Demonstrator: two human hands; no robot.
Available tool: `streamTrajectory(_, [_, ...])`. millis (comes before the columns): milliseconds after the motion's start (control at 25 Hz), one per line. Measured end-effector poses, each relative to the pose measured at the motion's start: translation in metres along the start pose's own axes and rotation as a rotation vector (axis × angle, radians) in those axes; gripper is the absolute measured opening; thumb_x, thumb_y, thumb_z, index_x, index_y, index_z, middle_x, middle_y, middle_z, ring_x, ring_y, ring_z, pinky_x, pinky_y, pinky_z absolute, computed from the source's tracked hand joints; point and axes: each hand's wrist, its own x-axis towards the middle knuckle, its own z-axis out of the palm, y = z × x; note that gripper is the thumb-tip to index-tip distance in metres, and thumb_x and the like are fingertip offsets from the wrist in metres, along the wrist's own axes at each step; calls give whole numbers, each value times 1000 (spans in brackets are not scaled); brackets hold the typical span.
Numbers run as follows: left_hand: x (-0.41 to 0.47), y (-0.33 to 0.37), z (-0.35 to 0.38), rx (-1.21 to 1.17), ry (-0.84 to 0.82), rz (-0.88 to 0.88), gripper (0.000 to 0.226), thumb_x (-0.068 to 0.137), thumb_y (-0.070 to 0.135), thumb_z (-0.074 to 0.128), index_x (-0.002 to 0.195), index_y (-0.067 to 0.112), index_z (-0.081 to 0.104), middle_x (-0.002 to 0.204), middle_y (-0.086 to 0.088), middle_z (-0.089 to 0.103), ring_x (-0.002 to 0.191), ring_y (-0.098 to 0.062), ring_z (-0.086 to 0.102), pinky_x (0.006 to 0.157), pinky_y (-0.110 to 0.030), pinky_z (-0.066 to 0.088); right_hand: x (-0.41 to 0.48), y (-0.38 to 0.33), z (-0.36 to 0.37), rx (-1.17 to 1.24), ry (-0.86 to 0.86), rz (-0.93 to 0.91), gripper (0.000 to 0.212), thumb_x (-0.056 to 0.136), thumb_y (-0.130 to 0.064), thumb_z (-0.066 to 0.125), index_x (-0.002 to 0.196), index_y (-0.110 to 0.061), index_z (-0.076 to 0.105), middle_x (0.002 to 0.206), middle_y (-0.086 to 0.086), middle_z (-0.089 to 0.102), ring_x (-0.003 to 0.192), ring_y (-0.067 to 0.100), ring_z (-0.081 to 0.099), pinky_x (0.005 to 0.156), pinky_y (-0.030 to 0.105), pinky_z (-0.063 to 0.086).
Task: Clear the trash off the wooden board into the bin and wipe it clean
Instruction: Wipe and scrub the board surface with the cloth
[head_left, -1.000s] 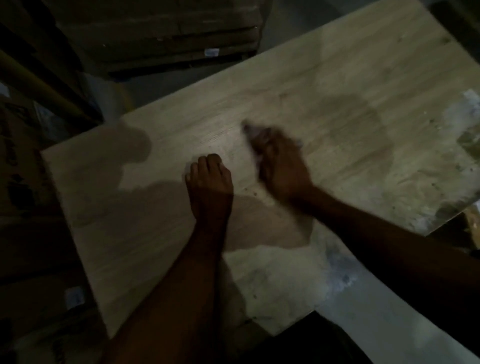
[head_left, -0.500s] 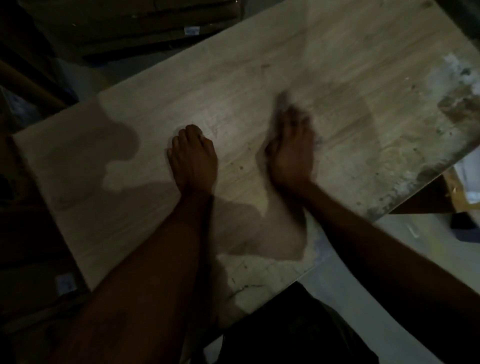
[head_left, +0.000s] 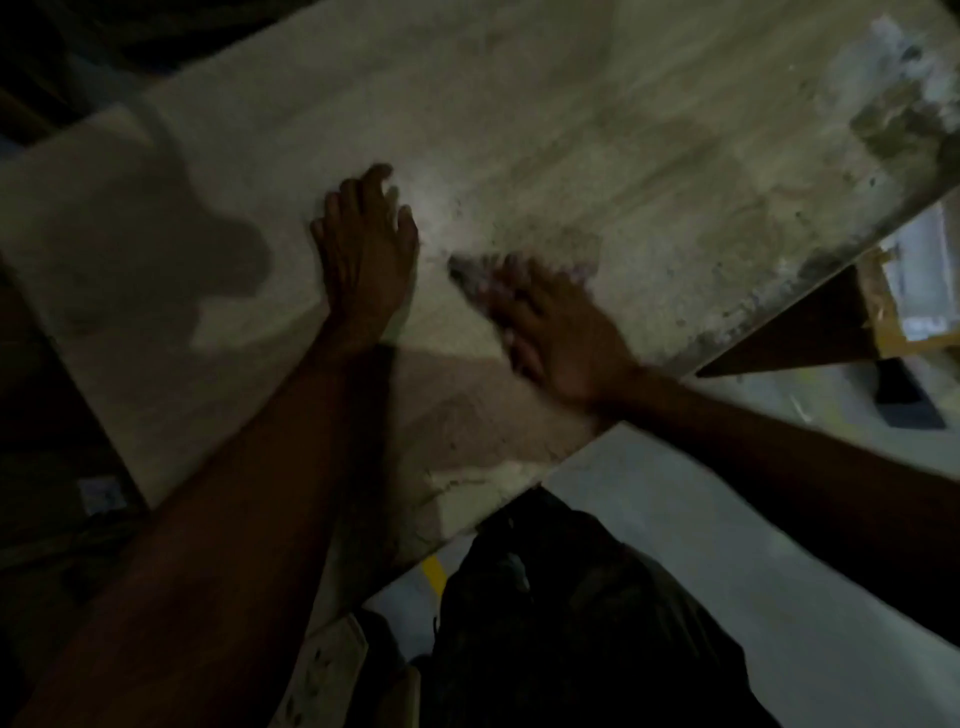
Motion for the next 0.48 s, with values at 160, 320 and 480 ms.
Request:
streamTrajectory(160, [-58, 14, 9, -93, -42, 18, 56, 99, 48, 47, 150, 26, 42, 150, -3, 48, 141, -27, 38, 118, -46, 25, 33, 34, -28, 51, 192, 783, 66, 103, -44, 27, 164, -18, 25, 170, 15, 21, 157, 39, 17, 125, 59, 20])
streamTrajectory(320, [-60, 22, 6, 83, -89, 55, 52, 106, 44, 30, 152, 22, 40, 158, -7, 39, 148, -32, 30, 121, -47, 21, -66, -70, 18, 90, 16, 253, 65, 99, -30, 51, 161, -20, 34, 168, 18, 27, 156, 42, 21, 126, 60, 18])
streamTrajectory(480, [-97, 56, 15, 103, -120, 10, 52, 108, 41, 25, 156, 23, 32, 166, -5, 22, 154, -27, 14, 124, -45, 12, -58, 23, -7, 10, 140, 555, 62, 98, -30, 48, 158, -18, 40, 164, 21, 35, 151, 45, 29, 123, 59, 25])
